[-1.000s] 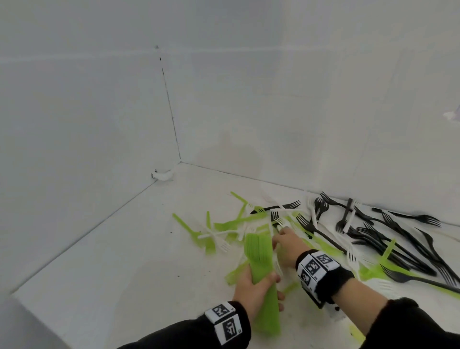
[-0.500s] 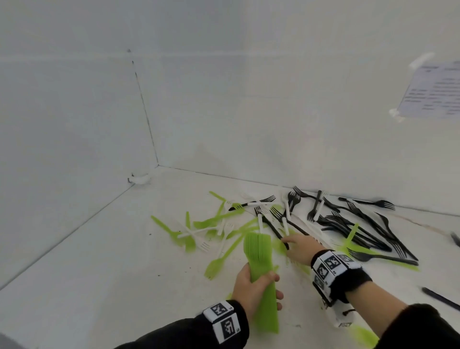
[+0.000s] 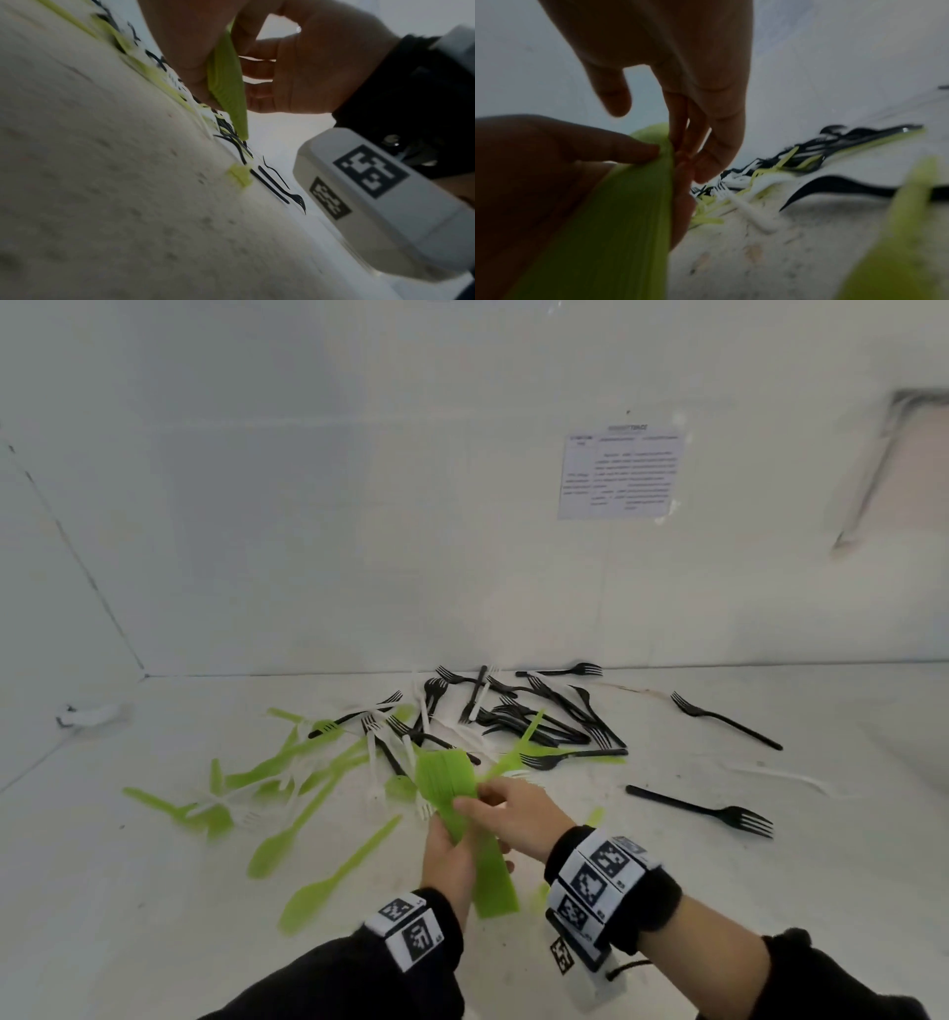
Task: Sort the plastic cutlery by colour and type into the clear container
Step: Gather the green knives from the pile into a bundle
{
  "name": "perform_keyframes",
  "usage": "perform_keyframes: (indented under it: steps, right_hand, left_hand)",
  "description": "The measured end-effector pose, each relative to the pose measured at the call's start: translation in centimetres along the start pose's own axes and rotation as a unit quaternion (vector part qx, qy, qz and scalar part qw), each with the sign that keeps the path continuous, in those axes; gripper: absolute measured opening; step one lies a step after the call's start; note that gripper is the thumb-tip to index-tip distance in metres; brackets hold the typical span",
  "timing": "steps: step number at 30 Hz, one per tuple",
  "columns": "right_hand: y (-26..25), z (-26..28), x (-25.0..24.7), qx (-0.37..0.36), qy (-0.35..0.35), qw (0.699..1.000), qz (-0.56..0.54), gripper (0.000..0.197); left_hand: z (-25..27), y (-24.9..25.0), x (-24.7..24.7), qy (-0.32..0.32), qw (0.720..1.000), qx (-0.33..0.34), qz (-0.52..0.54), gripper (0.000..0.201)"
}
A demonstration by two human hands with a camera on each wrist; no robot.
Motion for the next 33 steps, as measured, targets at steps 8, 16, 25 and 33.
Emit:
perform_keyframes:
  steps: [8,16,25,33]
  right_hand:
    - [3.6,3.9,-8.6,-0.048,0.046,0.992,0.106,0.049]
    - [7.6,7.1,-15.5,-0.082,0.063,0.982,0.159,0.038]
    - [10.4,9.2,-21.0,-0.066,0.099,0.984,0.131,0.033]
    - [13.4,10.7,-25.4,-0.059,0.126,0.981,0.134,0.031]
  left_hand:
    - [4.2,-2.9,9.7,-0.06,0.997,-0.016,0.052,0.073]
    - [8.6,-5.6,18.2,-0.125,0.987,-0.084,0.063,0.055]
    - [9.2,-6.8,21.9,-0.133,0.989,-0.062,0.019,0.019]
    - [10.2,-8.9,26.8,-0.159,0.985,-0.063,-0.009,0.021]
Point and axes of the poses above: each hand's wrist, its own z-axis away from the middle knuckle, its own x-axis out of the palm, y = z × x, the point moved 9 cm from there along -z, towards the middle knuckle, and after that the axes turned 7 degrees about y, right-handed, at the moved point
